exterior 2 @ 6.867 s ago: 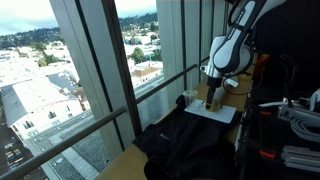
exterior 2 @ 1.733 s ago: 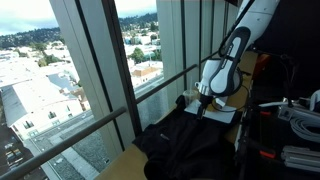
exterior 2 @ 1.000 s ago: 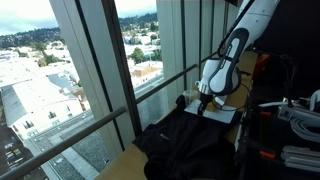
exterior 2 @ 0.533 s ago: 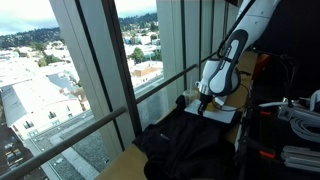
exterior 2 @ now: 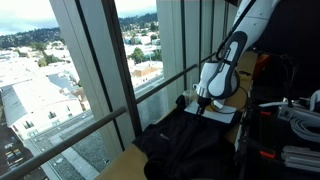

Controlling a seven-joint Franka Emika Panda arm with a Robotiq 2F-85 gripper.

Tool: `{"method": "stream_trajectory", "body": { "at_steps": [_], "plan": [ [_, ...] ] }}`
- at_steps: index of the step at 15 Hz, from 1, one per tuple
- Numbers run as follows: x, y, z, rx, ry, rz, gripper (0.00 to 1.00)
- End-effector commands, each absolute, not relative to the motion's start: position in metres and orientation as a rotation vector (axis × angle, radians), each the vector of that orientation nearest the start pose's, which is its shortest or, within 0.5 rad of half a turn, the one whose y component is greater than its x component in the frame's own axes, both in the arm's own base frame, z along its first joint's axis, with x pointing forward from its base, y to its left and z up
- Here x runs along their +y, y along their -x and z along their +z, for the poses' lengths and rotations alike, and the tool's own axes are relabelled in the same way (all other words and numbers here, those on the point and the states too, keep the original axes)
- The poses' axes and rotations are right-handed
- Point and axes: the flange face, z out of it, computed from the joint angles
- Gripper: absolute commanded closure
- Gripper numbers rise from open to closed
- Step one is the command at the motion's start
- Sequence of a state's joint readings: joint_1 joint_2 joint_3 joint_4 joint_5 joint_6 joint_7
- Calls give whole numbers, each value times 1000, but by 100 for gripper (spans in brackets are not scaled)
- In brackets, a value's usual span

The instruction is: Completely zip the fleece jacket up

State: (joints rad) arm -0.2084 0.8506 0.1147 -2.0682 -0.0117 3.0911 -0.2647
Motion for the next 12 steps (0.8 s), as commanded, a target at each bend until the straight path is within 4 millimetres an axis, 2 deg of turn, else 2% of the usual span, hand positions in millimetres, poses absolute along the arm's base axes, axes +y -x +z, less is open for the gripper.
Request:
{"method": "stream_trajectory", "body": {
  "at_steps": [1,8,12],
  "plan": [
    [-18,-566,27,-278,3062,-300,98],
    [19,-563,12,-367,3054,-266,98],
    [44,-564,17,-423,3042,-277,98]
  ]
}}
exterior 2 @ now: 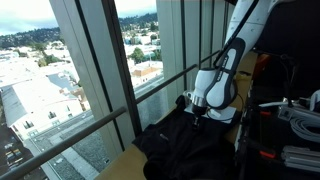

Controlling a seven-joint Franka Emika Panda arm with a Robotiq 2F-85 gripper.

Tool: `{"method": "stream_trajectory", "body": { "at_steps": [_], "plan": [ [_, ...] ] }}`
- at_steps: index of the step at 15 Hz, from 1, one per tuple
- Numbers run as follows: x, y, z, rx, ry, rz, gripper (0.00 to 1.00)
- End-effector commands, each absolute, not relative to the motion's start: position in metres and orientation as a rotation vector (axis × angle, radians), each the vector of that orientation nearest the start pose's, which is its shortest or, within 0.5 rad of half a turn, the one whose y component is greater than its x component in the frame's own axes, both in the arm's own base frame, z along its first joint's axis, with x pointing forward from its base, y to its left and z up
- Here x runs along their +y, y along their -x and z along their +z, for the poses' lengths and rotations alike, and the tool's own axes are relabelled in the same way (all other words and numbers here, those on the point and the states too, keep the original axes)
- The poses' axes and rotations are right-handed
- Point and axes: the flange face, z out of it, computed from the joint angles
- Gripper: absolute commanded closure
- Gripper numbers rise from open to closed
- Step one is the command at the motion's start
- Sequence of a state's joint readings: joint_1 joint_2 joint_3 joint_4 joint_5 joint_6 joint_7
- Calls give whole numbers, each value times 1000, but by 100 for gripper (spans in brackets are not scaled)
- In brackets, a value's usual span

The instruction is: Completely zip the fleece jacket up

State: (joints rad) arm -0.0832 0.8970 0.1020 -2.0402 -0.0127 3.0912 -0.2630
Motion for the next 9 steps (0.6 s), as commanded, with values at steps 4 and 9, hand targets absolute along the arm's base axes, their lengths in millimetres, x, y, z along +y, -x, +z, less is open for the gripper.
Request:
{"method": "stream_trajectory", "body": {
  "at_steps": [4,9],
  "plan": [
    [71,-565,23,-474,3026,-289,98],
    [97,-565,27,-518,3013,-297,98]
  ]
}}
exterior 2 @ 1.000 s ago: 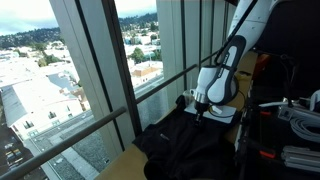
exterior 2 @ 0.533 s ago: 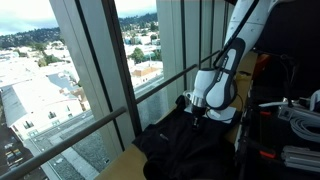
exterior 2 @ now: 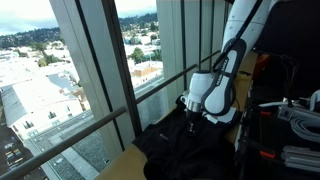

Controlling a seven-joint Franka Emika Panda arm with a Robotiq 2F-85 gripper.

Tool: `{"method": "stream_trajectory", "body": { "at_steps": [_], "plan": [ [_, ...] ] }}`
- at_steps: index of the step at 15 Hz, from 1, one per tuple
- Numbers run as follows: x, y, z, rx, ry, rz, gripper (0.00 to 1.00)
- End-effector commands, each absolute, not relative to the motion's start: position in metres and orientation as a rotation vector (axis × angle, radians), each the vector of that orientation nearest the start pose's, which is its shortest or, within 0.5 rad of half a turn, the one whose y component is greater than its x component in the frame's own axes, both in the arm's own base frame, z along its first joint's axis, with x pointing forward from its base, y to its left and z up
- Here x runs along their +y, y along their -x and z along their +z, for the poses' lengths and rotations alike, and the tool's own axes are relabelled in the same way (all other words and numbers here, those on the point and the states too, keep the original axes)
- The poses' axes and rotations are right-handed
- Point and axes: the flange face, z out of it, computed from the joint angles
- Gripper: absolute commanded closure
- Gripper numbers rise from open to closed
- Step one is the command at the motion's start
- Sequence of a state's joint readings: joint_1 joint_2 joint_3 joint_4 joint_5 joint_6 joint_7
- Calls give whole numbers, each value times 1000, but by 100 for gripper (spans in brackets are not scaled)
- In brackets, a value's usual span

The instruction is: Completely zip the fleece jacket up

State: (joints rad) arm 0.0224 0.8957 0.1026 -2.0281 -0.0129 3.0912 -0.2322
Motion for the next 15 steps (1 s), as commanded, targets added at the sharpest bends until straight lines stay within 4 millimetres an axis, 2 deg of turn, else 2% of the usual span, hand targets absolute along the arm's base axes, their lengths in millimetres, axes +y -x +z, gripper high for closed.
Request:
{"method": "stream_trajectory", "body": {
  "at_steps": [1,15],
  "plan": [
    [101,-565,28,-526,3011,-301,98],
    [136,-570,59,-591,2973,-364,98]
  ]
}}
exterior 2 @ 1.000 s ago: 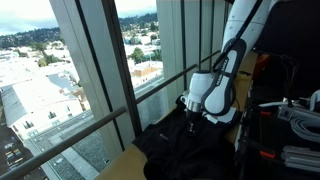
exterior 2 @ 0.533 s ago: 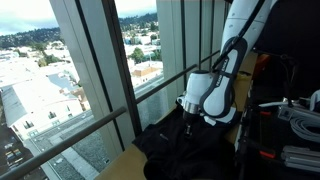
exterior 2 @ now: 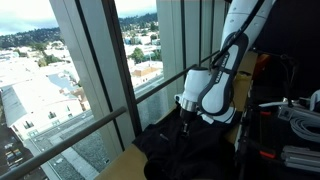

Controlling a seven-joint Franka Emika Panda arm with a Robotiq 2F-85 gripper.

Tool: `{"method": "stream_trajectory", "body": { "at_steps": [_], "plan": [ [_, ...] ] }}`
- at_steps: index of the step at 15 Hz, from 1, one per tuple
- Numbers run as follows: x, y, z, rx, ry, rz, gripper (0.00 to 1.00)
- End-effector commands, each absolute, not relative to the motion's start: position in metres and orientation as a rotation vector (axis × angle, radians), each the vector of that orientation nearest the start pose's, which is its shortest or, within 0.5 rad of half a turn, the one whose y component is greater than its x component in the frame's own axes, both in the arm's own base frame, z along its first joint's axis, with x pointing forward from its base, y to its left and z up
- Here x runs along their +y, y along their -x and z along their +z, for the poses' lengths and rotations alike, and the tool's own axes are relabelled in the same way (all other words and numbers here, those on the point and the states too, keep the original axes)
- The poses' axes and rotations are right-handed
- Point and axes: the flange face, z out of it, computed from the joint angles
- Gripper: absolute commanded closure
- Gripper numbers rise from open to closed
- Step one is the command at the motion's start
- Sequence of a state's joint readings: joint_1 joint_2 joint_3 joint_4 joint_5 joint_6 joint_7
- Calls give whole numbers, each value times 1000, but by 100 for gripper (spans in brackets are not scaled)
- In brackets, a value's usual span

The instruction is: Completely zip the fleece jacket up

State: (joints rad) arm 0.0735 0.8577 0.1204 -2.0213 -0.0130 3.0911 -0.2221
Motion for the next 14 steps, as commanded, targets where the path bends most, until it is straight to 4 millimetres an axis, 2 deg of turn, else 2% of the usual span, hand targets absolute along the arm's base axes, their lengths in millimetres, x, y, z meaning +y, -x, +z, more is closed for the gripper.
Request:
{"method": "stream_trajectory", "body": {
  "at_steps": [1,14],
  "plan": [
    [142,-570,58,-602,2971,-364,98],
    [215,-548,40,-743,2930,-331,98]
  ]
}}
